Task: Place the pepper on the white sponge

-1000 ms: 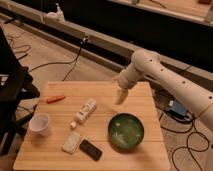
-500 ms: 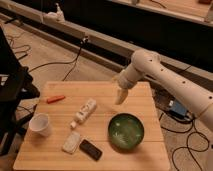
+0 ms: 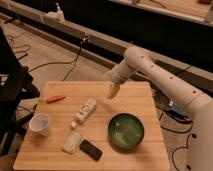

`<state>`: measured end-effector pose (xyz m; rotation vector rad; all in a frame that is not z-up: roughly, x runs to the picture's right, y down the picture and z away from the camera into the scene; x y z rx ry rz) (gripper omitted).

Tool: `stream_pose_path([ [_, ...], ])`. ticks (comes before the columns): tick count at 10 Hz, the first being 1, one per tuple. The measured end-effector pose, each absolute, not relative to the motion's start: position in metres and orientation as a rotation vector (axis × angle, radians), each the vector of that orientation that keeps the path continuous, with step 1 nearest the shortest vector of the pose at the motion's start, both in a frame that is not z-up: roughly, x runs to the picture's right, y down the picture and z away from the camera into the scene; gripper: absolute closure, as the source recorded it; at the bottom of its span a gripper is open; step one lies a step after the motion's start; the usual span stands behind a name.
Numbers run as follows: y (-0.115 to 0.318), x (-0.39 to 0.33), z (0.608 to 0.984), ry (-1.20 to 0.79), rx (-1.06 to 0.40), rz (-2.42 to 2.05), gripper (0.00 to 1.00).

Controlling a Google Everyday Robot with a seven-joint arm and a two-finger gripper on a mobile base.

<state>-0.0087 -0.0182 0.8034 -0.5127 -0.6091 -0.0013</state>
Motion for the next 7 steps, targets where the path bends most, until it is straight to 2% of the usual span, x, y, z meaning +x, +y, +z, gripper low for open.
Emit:
stream_pose_path([
  [5, -0.047, -0.14, 0.803, -0.777, -0.46, -0.117, 0.2],
  [7, -0.047, -0.138, 0.804, -0.776, -0.46, -0.114, 0.2],
])
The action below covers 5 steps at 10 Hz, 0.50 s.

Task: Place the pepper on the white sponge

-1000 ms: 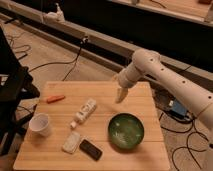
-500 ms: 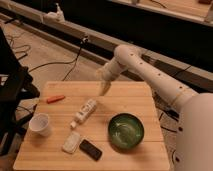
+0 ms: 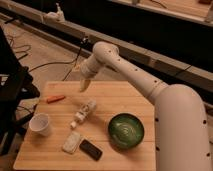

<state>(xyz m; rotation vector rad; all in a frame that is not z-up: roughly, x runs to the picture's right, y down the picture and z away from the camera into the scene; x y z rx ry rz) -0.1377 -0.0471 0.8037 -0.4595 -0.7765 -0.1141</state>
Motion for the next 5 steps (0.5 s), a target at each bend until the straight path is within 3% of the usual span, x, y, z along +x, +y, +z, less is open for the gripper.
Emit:
stream_pose_path([
  [5, -0.044, -0.134, 0.827, -0.732, -0.461, -0.102, 0.2],
])
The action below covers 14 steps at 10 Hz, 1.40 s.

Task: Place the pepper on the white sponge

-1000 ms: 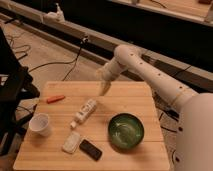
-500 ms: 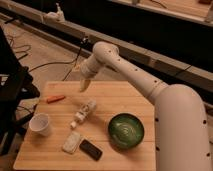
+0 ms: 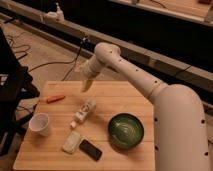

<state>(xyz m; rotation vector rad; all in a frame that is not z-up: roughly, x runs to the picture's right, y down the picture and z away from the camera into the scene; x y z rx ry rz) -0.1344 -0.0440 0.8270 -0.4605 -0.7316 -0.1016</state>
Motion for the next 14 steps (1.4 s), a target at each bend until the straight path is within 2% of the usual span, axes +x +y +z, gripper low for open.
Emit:
stream_pose_path([
  [9, -0.005, -0.267, 0.918, -0.783, -0.592, -0.175, 0.2],
  [14, 0.029, -0.316, 0.948, -0.844, -0.684, -0.155, 0.2],
])
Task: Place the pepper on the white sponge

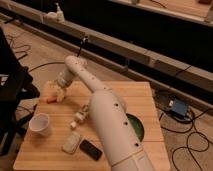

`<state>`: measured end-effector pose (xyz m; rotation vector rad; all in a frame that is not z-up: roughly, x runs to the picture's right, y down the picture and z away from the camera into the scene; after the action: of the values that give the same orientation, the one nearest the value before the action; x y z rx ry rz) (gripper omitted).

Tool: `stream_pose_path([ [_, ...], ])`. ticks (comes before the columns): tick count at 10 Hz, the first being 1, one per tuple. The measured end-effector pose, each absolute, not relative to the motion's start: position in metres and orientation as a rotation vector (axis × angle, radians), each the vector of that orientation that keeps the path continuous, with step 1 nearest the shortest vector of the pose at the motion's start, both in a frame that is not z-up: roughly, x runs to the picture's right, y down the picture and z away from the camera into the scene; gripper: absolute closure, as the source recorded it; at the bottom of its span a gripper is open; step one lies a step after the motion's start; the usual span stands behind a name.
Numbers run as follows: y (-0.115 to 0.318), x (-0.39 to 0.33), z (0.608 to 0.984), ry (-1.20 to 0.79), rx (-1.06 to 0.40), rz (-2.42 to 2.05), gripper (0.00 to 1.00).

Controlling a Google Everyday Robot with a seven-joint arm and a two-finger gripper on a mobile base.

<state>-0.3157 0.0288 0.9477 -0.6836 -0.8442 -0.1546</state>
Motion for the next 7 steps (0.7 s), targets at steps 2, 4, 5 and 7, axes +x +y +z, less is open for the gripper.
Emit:
stream_pose_path([
  [2, 0.05, -0.325, 0.958, -0.853, -0.739, -0.15, 0.21],
  [4, 0.063, -0.328, 0.965, -0.857, -0.777, -0.154, 0.35],
  [5, 0.068, -0.33, 0.967, -0.861, -0.791, -0.157, 0.46],
  [7, 0.068, -0.33, 0.972, -0.867, -0.794, -0.155, 0.66],
])
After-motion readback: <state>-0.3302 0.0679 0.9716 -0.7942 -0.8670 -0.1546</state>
